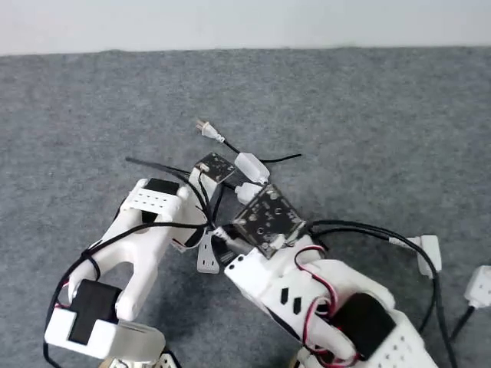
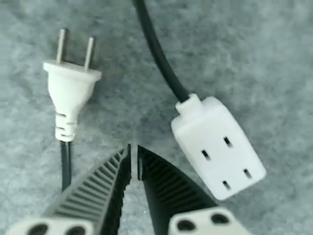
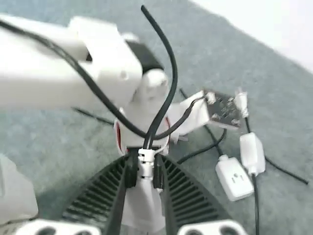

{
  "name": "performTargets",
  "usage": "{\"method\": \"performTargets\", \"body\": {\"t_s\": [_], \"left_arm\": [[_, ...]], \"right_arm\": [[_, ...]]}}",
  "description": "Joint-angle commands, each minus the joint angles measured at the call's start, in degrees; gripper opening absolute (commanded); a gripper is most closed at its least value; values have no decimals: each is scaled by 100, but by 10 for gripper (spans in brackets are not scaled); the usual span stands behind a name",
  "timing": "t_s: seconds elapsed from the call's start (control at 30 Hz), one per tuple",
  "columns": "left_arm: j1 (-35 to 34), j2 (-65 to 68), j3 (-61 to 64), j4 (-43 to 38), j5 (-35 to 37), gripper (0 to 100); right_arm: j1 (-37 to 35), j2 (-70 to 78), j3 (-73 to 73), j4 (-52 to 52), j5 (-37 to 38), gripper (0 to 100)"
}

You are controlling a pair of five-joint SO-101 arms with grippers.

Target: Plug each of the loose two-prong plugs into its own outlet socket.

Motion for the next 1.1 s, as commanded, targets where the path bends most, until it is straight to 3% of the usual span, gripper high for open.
{"method": "performTargets", "body": {"t_s": [0.0, 0.17, 0.53, 1.07], "left_arm": [[79, -88, -31, 132, -211, 13], [79, -475, 251, 158, -545, 13], [308, -2725, 1833, -404, -756, 13], [308, -2901, 2000, -466, -1011, 13]], "right_arm": [[-66, -40, 299, -374, 62, 8], [-66, -40, 624, -576, 70, 8], [-40, -31, 1011, -857, 105, 8], [154, -31, 1081, -892, 105, 8]]}}
